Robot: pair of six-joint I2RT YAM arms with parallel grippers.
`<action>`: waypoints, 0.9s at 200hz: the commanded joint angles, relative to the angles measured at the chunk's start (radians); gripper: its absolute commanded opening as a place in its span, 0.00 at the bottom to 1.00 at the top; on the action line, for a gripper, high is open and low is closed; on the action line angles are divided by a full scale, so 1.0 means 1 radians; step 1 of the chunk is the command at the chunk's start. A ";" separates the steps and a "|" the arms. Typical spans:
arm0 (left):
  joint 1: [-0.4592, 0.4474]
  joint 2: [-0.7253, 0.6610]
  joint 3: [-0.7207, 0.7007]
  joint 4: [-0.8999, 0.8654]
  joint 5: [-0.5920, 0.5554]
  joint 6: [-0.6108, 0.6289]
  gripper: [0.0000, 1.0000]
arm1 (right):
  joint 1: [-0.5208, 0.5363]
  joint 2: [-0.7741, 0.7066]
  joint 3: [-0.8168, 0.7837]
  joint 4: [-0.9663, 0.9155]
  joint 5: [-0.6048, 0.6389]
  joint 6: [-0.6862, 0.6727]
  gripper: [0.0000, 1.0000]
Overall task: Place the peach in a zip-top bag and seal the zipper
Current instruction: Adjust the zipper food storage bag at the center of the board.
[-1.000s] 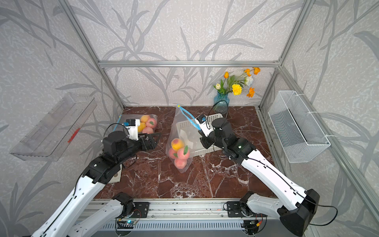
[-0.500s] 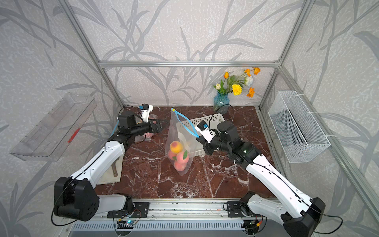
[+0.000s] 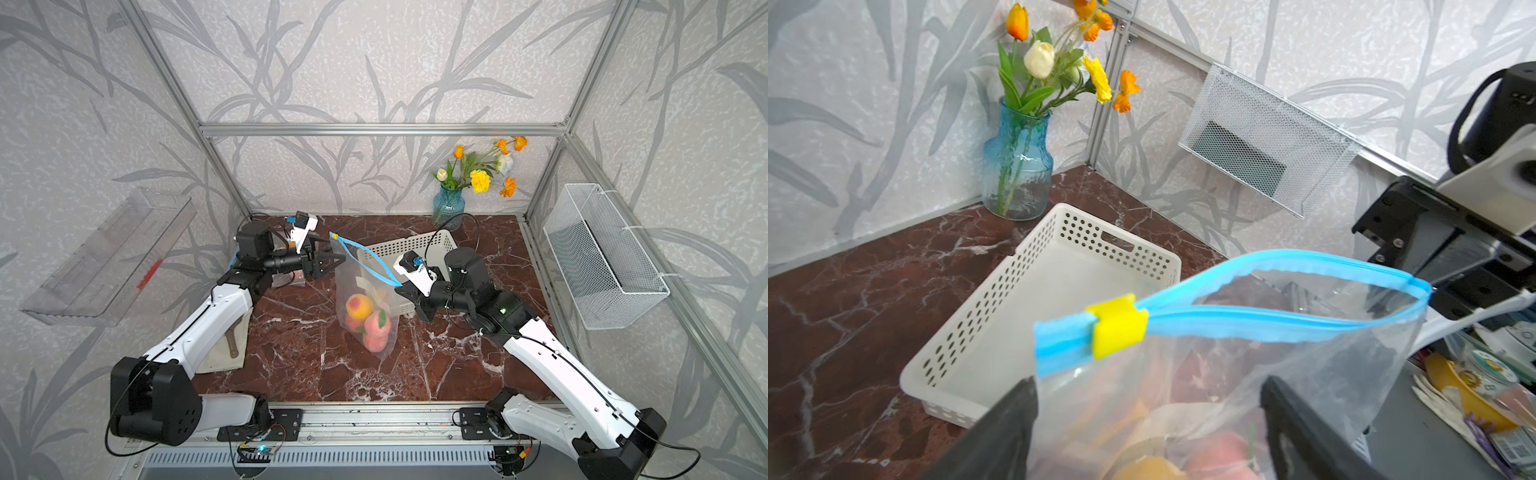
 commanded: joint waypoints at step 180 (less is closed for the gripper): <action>0.039 -0.164 -0.065 -0.004 0.111 0.129 0.00 | -0.006 -0.029 0.057 -0.027 0.252 0.025 0.42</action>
